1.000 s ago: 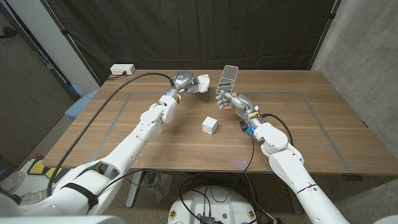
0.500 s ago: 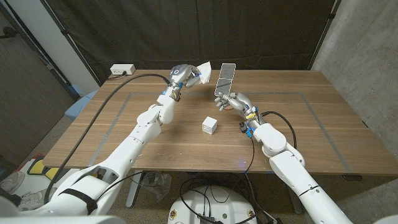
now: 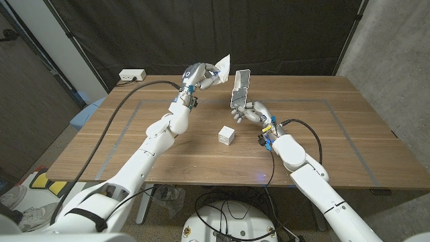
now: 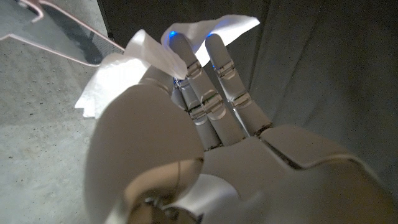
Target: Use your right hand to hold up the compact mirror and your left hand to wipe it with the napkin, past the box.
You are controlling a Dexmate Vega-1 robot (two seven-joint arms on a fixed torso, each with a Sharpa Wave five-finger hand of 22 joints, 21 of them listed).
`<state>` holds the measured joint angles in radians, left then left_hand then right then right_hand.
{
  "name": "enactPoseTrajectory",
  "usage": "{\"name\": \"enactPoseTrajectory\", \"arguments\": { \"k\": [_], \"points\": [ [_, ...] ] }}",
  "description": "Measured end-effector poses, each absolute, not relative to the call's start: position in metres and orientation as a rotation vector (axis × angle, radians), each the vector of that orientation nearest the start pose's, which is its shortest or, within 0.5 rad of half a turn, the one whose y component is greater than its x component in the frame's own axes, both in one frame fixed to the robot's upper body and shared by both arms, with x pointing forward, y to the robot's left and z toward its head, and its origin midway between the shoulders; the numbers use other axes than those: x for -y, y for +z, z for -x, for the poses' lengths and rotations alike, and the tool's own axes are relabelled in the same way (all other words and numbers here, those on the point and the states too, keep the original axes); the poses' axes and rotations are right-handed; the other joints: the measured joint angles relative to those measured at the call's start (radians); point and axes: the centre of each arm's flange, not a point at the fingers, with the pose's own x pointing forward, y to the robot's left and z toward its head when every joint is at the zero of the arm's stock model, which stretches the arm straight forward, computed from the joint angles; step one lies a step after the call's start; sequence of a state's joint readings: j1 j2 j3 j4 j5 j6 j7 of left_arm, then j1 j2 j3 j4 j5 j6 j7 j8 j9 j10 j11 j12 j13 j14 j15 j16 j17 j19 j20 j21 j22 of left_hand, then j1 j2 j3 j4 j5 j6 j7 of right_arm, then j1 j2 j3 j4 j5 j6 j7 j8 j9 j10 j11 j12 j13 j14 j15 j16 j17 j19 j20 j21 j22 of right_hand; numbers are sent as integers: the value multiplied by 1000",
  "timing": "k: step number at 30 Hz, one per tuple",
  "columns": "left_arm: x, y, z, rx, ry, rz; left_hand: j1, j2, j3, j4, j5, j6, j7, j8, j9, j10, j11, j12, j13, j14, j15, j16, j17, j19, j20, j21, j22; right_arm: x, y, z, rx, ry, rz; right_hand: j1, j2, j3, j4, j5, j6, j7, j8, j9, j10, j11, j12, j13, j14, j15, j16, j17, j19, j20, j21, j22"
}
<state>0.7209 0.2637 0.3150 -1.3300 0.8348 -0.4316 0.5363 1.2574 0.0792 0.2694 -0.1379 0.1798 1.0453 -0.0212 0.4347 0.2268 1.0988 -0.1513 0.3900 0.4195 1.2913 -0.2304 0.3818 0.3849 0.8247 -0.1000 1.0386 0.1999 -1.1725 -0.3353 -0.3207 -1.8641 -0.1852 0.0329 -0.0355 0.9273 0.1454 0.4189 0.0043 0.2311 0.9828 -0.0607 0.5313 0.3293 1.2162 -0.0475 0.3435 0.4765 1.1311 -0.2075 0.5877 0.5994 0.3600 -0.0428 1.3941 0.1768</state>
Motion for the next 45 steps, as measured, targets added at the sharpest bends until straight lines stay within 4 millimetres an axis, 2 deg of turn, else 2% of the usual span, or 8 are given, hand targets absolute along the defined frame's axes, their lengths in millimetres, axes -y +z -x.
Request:
{"name": "enactPoseTrajectory", "arguments": {
  "k": [16, 31, 33, 45],
  "points": [
    [-153, 81, -601, 1259, 102, -829, 0, 0, 4, 4, 0, 0, 0, 0, -2, 0, 0, 0, 10, 0, 0, -7, 12, -11, 7, 18, 0, 131, -48, -535, 737, 202, 612, 0, 0, 1, -1, 0, 6, 5, -9, 1, 6, 3, 0, 4, 6, -1, 0, 10, 3, -3, 0, 0],
    [-141, 92, -620, 1176, -37, -769, 0, 0, 4, 4, 0, 0, 0, -4, -4, 0, 0, -3, 15, 0, 0, -12, 21, -18, 7, 32, -5, 116, -38, -527, 747, 139, 747, 13, -11, 1, -1, 11, 28, 18, -10, 0, 36, 19, -8, -9, 16, 1, 0, 19, 35, -3, 12, 12],
    [-141, 92, -622, 1158, -47, -771, 0, 0, 4, 4, 0, 0, 0, -4, -5, 0, 0, -4, 15, 0, 0, -12, 21, -18, 7, 34, -5, 110, -33, -523, 758, 137, 754, 14, -12, 1, 0, 11, 34, 24, -10, 0, 36, 19, -8, -9, 17, 2, 0, 19, 42, -2, 15, 12],
    [-134, 100, -630, 1081, -102, -812, 0, 0, 11, 3, 0, 0, 0, -4, -7, 2, 2, -11, 23, 0, 0, -12, 30, -31, 9, 42, -9, 101, -29, -530, 658, 113, 883, 22, -20, 15, 8, 19, 34, 23, -14, 0, 46, 23, -8, -10, 21, 5, 0, 33, 45, 1, 19, 17]
  ]
}}
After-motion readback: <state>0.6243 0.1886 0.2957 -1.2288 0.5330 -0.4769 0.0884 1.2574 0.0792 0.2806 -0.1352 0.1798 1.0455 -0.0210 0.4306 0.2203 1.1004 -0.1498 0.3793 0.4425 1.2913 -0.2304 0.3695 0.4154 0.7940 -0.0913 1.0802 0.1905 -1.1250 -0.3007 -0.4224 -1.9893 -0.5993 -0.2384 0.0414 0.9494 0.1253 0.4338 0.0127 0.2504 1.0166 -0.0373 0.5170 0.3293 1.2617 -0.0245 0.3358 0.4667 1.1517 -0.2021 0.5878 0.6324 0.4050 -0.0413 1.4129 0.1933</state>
